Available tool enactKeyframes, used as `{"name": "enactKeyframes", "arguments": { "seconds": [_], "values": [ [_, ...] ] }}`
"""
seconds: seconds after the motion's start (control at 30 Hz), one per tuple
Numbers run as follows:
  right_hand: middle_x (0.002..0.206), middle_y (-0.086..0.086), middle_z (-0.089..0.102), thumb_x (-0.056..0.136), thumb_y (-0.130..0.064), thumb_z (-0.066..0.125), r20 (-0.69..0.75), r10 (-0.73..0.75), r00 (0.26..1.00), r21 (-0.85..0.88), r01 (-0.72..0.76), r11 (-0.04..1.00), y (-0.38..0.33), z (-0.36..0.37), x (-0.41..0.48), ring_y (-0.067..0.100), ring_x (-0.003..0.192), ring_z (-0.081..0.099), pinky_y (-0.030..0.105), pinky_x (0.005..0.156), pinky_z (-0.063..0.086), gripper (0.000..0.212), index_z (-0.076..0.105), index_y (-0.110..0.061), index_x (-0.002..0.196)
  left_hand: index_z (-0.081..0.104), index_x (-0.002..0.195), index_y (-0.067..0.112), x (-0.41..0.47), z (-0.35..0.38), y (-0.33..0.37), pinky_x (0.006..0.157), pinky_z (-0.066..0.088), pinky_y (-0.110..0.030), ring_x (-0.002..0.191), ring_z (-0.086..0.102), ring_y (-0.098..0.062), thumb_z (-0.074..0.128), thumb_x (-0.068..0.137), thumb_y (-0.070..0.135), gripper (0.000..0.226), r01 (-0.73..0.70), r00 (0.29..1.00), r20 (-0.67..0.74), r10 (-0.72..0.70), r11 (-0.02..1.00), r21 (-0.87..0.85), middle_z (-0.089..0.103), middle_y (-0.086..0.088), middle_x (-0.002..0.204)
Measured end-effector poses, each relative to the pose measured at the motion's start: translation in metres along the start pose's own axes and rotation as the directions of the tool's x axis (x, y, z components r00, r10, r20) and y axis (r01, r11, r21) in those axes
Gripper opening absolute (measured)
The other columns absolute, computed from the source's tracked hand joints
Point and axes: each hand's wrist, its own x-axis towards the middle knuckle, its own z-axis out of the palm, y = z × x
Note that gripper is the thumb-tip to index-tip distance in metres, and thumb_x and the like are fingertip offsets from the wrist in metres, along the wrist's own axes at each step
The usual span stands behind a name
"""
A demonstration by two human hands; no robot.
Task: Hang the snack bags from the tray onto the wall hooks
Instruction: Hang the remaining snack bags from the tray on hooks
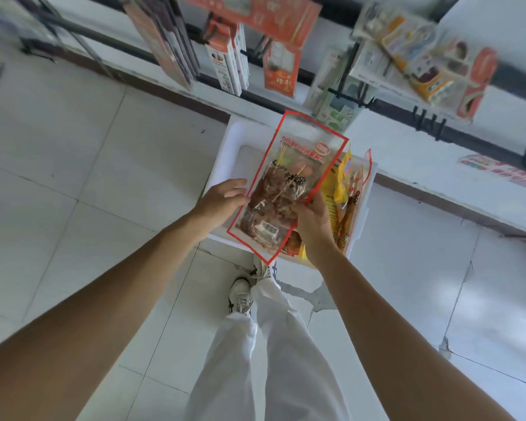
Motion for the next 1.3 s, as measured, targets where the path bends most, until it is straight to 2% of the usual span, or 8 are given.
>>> {"name": "enactKeyframes", "arguments": {
  "seconds": [0.13, 0.3, 0.47, 0.73, 0.83, 0.97, 1.2, 1.3],
  "values": [
    [0.099, 0.005, 0.069, 0.098, 0.008, 0.042, 0.003, -0.071, 0.997, 0.134, 0.07, 0.989, -0.033, -0.012, -0.04, 0.019, 0.076, 0.07, 0.038, 0.064, 0.062, 0.03, 0.052, -0.012, 0.117, 0.064, 0.125, 0.019, -0.041, -0.008, 0.04, 0.099, 0.05, -0.038, 0.095, 0.066, -0.02, 0.065, 0.092, 0.017, 0.033, -0.037, 0.994, 0.099, 0.036, 0.999, 0.016, 0.069, -0.005, 0.108],
    [0.071, -0.007, 0.071, 0.096, 0.01, 0.042, 0.01, -0.209, 0.978, 0.161, 0.205, 0.965, -0.086, -0.021, -0.097, 0.012, 0.064, 0.069, 0.03, 0.054, 0.058, 0.022, 0.05, -0.009, 0.104, 0.07, 0.098, 0.026, -0.107, -0.027, 0.096, 0.081, 0.05, -0.034, 0.078, 0.066, -0.017, 0.069, 0.09, 0.019, 0.01, -0.213, 0.972, 0.111, 0.207, 0.976, 0.042, 0.072, -0.002, 0.09],
    [0.098, 0.015, 0.068, 0.098, 0.0, 0.049, 0.029, -0.402, 0.915, 0.134, 0.395, 0.909, -0.151, -0.03, -0.16, 0.022, 0.076, 0.068, 0.027, 0.054, 0.054, 0.017, 0.054, -0.016, 0.099, 0.075, 0.088, 0.022, -0.173, -0.041, 0.144, 0.095, 0.051, -0.048, 0.093, 0.069, -0.025, 0.077, 0.083, 0.02, 0.005, -0.397, 0.915, 0.082, 0.395, 0.918, 0.011, 0.074, -0.004, 0.092],
    [0.106, 0.014, 0.073, 0.095, -0.007, 0.062, -0.098, -0.609, 0.787, 0.103, 0.617, 0.78, -0.232, -0.075, -0.26, 0.019, 0.075, 0.068, 0.029, 0.063, 0.057, 0.03, 0.049, -0.006, 0.123, 0.071, 0.091, 0.013, -0.269, -0.023, 0.214, 0.084, 0.057, -0.038, 0.08, 0.07, -0.017, 0.076, 0.079, 0.006, 0.015, -0.567, 0.81, 0.077, 0.581, 0.81, -0.15, 0.073, -0.004, 0.086],
    [0.109, 0.006, 0.068, 0.087, -0.021, 0.075, -0.308, -0.613, 0.728, -0.148, 0.6, 0.786, -0.247, -0.091, -0.282, 0.019, 0.085, 0.067, 0.038, 0.076, 0.058, 0.045, 0.047, -0.018, 0.122, 0.073, 0.091, 0.015, -0.293, -0.014, 0.235, 0.097, 0.051, -0.048, 0.094, 0.069, -0.024, 0.082, 0.072, 0.014, 0.021, -0.62, 0.77, 0.086, 0.632, 0.774, -0.127, 0.075, -0.005, 0.093],
    [0.112, -0.003, 0.054, 0.081, -0.035, 0.08, -0.408, -0.8, 0.441, -0.481, 0.641, 0.599, -0.251, -0.104, -0.309, 0.016, 0.097, 0.058, 0.032, 0.08, 0.048, 0.052, 0.05, -0.018, 0.12, 0.071, 0.077, 0.018, -0.319, 0.013, 0.259, 0.088, 0.048, -0.034, 0.093, 0.066, -0.019, 0.077, 0.08, 0.009, 0.01, -0.716, 0.686, 0.063, 0.725, 0.687, -0.126, 0.073, 0.002, 0.083],
    [0.11, -0.004, 0.056, 0.065, -0.066, 0.076, -0.225, -0.853, 0.471, -0.679, 0.551, 0.484, -0.255, -0.131, -0.344, 0.017, 0.09, 0.062, 0.038, 0.078, 0.056, 0.073, 0.047, -0.029, 0.12, 0.069, 0.078, 0.005, -0.375, 0.083, 0.288, 0.058, 0.055, -0.027, 0.072, 0.068, -0.021, 0.07, 0.083, -0.001, 0.007, -0.761, 0.613, 0.133, 0.779, 0.627, -0.167, 0.071, -0.011, 0.076],
    [0.108, -0.001, 0.059, 0.07, -0.054, 0.076, -0.256, -0.867, 0.427, -0.722, 0.512, 0.465, -0.251, -0.158, -0.35, 0.023, 0.087, 0.063, 0.041, 0.074, 0.056, 0.062, 0.046, -0.028, 0.118, 0.069, 0.079, -0.001, -0.387, 0.113, 0.295, 0.058, 0.058, -0.028, 0.067, 0.068, -0.024, 0.071, 0.081, -0.003, 0.004, -0.792, 0.583, 0.139, 0.8, 0.598, -0.124, 0.069, -0.017, 0.075]
  ]
}}
